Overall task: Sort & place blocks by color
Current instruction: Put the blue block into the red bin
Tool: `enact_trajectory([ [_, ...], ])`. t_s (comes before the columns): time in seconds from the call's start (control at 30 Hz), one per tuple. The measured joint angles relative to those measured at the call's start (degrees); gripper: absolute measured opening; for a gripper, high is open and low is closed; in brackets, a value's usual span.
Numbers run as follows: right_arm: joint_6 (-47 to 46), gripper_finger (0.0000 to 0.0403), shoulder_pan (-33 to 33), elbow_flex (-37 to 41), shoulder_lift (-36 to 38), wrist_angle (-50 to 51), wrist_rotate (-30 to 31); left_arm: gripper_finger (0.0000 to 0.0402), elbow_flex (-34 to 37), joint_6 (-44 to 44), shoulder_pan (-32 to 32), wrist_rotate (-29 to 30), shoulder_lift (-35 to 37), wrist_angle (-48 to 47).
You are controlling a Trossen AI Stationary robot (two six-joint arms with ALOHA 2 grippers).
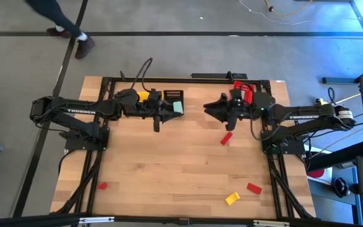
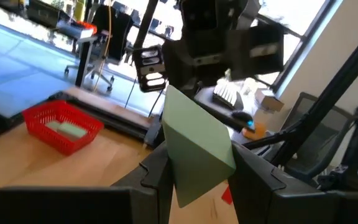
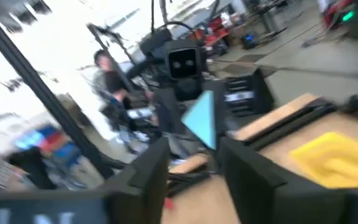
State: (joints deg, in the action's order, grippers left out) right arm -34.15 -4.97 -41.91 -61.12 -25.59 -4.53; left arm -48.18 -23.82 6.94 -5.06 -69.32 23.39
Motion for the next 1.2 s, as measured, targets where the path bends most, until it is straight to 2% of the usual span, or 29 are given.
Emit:
enact_trajectory([
  [0.07,-3.3,0.0192,0.0,-0.2,-3.0,-3.7,-1.1,0.0112,0.0,0.0,0.0,0.0,-1.5,-0.5],
  [0.17,-5.7,0.0232,0.0,-1.9,-7.0,-4.1,-1.1,0.0112,-1.4,-0.9,-0.3,-0.1,-5.0,-1.7],
  [0.3,-6.0,0.0255,-0.5,-3.4,-10.7,-4.1,-1.1,0.0112,-4.0,-1.1,-1.1,-0.5,-9.6,-2.0],
  [0.57,-2.9,0.0253,-0.5,-3.6,-12.1,2.4,-1.1,0.0112,-6.7,-1.5,-1.1,-3.4,-13.2,-1.9],
  [0.93,-2.8,0.0252,0.5,-3.6,-12.1,2.5,-2.1,0.0112,-6.7,-1.1,-0.8,-3.0,-13.2,-1.9],
  [1.2,-2.7,0.0218,0.7,-3.6,-12.0,2.8,-0.5,0.0112,-6.7,-0.8,-0.7,-1.6,-13.3,-1.9],
])
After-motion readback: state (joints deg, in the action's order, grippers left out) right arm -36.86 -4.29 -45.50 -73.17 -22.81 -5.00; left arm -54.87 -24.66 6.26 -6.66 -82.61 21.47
